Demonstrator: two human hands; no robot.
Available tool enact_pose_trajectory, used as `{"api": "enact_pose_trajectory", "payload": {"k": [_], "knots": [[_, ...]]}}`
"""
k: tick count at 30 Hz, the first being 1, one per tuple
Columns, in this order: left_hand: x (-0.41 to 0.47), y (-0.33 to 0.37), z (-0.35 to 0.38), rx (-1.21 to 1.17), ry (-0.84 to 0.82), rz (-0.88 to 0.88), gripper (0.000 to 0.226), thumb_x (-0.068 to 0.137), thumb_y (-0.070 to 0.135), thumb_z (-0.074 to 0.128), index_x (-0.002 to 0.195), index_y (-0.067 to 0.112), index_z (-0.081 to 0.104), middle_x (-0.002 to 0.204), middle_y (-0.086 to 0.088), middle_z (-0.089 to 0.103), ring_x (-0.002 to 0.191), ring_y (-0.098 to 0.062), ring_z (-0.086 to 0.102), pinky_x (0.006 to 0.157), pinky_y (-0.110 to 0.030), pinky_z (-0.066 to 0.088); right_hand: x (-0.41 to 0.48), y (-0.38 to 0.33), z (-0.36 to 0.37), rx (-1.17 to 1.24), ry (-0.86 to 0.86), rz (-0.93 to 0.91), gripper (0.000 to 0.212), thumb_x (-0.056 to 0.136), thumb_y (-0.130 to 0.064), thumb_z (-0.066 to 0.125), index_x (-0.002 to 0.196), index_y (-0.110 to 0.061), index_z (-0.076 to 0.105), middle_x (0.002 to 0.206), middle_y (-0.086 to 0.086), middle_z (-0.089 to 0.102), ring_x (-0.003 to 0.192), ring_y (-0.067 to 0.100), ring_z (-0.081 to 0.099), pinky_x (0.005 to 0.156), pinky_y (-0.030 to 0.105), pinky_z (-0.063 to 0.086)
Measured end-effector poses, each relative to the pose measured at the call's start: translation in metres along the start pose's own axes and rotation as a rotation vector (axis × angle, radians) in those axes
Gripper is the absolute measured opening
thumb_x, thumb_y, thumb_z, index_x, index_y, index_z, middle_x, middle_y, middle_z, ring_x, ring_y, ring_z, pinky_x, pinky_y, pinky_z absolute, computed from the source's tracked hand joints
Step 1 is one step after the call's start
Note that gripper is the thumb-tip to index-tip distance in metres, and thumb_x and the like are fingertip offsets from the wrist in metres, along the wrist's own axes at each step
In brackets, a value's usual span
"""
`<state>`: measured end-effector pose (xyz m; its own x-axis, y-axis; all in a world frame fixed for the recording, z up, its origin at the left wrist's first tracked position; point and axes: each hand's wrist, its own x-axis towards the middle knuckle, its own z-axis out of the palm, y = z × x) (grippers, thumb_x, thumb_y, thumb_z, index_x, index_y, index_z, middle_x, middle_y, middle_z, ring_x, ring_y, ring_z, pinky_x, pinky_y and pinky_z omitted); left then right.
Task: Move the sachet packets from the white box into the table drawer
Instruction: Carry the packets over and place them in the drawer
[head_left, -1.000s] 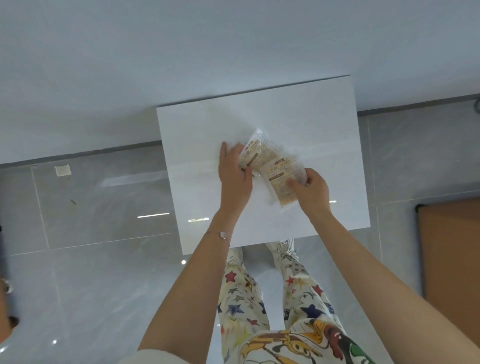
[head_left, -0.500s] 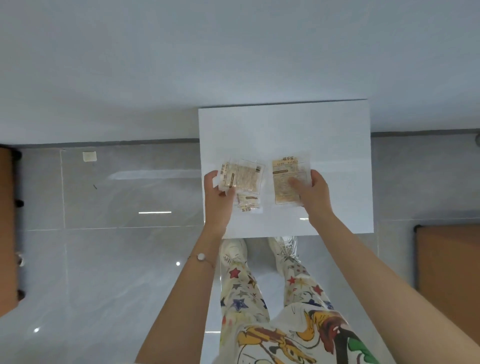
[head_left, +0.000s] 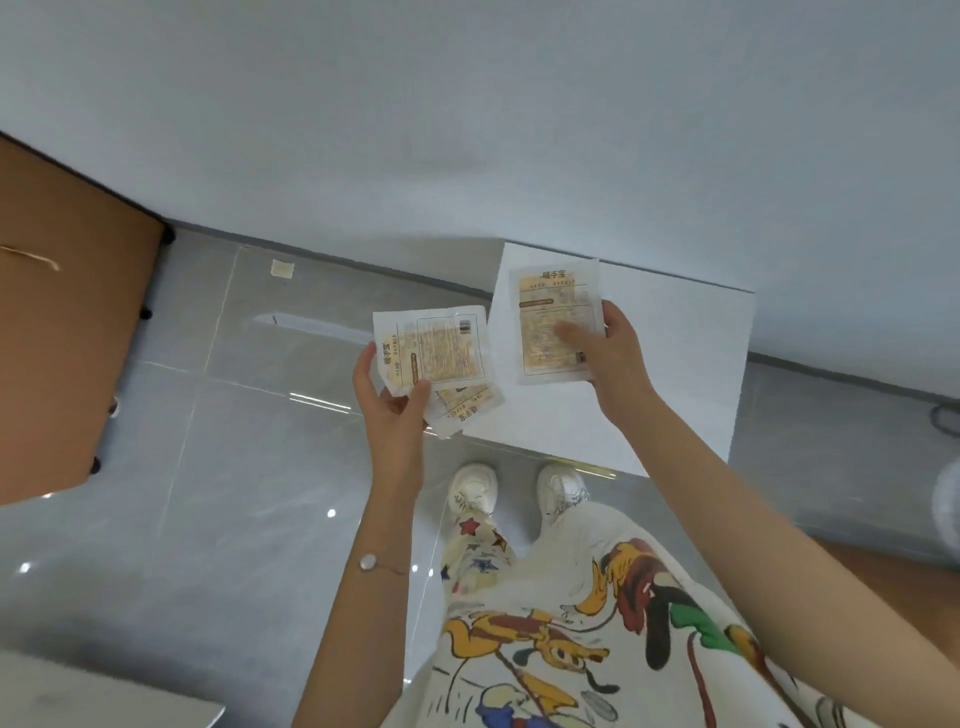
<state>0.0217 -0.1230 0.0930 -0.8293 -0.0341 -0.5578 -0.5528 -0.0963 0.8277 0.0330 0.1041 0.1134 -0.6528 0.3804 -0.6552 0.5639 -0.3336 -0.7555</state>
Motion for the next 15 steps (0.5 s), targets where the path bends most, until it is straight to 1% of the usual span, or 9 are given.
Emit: {"api": "enact_pose_trajectory", "payload": {"k": [3, 6, 7, 9, 11, 12, 13, 15], "knots": [[-0.024, 0.025, -0.032, -0.042, 0.086, 0.030, 0.069, 0.091, -0.005, 0.057, 0.139, 0.036, 0.031, 0.129, -0.002, 0.060, 0.114, -0.018, 0.062, 0.089, -0.045, 0.056, -0.023, -0.022, 0.032, -0.113, -0.092, -0.031, 0.031, 0.086, -0.004, 0.066, 0.115, -0.011, 0.057, 0.115, 0.009, 0.067, 0.102, 0.028, 0.066, 0.091, 0.051, 0.054], [-0.050, 0.046, -0.075, -0.028, 0.196, 0.090, 0.064, 0.091, -0.006, 0.056, 0.138, 0.031, 0.031, 0.127, -0.005, 0.061, 0.112, -0.015, 0.064, 0.089, -0.042, 0.055, -0.051, -0.036, 0.076, -0.170, -0.165, -0.033, 0.036, 0.085, -0.005, 0.068, 0.117, -0.012, 0.054, 0.117, 0.008, 0.066, 0.103, 0.028, 0.066, 0.092, 0.050, 0.053], [-0.058, 0.052, -0.090, -0.024, 0.234, 0.108, 0.063, 0.091, -0.006, 0.056, 0.137, 0.031, 0.032, 0.126, -0.005, 0.062, 0.110, -0.014, 0.065, 0.089, -0.041, 0.056, -0.060, -0.038, 0.092, -0.180, -0.190, -0.035, 0.037, 0.084, -0.005, 0.069, 0.117, -0.012, 0.054, 0.117, 0.008, 0.065, 0.103, 0.027, 0.066, 0.092, 0.049, 0.053], [-0.070, 0.059, -0.118, -0.053, 0.308, 0.106, 0.061, 0.091, -0.006, 0.056, 0.132, 0.034, 0.035, 0.122, -0.004, 0.064, 0.107, -0.013, 0.066, 0.090, -0.043, 0.055, -0.076, -0.038, 0.123, -0.230, -0.239, -0.059, 0.038, 0.084, -0.005, 0.069, 0.117, -0.015, 0.053, 0.117, 0.007, 0.065, 0.104, 0.025, 0.065, 0.091, 0.046, 0.054], [-0.084, 0.064, -0.153, -0.111, 0.382, 0.088, 0.061, 0.091, -0.006, 0.056, 0.131, 0.035, 0.036, 0.123, -0.005, 0.064, 0.108, -0.014, 0.065, 0.093, -0.047, 0.054, -0.095, -0.034, 0.158, -0.290, -0.297, -0.087, 0.038, 0.084, -0.006, 0.069, 0.117, -0.018, 0.053, 0.119, 0.006, 0.064, 0.105, 0.024, 0.064, 0.089, 0.040, 0.055], [-0.089, 0.065, -0.166, -0.126, 0.405, 0.076, 0.061, 0.091, -0.005, 0.057, 0.131, 0.036, 0.036, 0.124, -0.005, 0.063, 0.109, -0.015, 0.065, 0.093, -0.048, 0.053, -0.101, -0.033, 0.170, -0.301, -0.309, -0.099, 0.035, 0.084, -0.007, 0.070, 0.113, -0.021, 0.055, 0.116, 0.003, 0.065, 0.104, 0.021, 0.065, 0.087, 0.037, 0.055], [-0.095, 0.067, -0.186, -0.141, 0.434, 0.065, 0.060, 0.091, -0.004, 0.057, 0.132, 0.036, 0.036, 0.124, -0.005, 0.064, 0.110, -0.016, 0.064, 0.094, -0.048, 0.053, -0.111, -0.032, 0.188, -0.317, -0.331, -0.111, 0.032, 0.084, -0.007, 0.070, 0.106, -0.026, 0.056, 0.112, 0.000, 0.066, 0.100, 0.017, 0.066, 0.082, 0.031, 0.056], [-0.110, 0.072, -0.226, -0.176, 0.471, 0.068, 0.059, 0.092, -0.002, 0.056, 0.132, 0.036, 0.036, 0.124, -0.004, 0.063, 0.111, -0.018, 0.063, 0.093, -0.047, 0.054, -0.134, -0.029, 0.226, -0.366, -0.382, -0.147, 0.031, 0.083, -0.008, 0.070, 0.095, -0.032, 0.056, 0.099, -0.011, 0.068, 0.087, 0.004, 0.068, 0.068, 0.018, 0.054]]}}
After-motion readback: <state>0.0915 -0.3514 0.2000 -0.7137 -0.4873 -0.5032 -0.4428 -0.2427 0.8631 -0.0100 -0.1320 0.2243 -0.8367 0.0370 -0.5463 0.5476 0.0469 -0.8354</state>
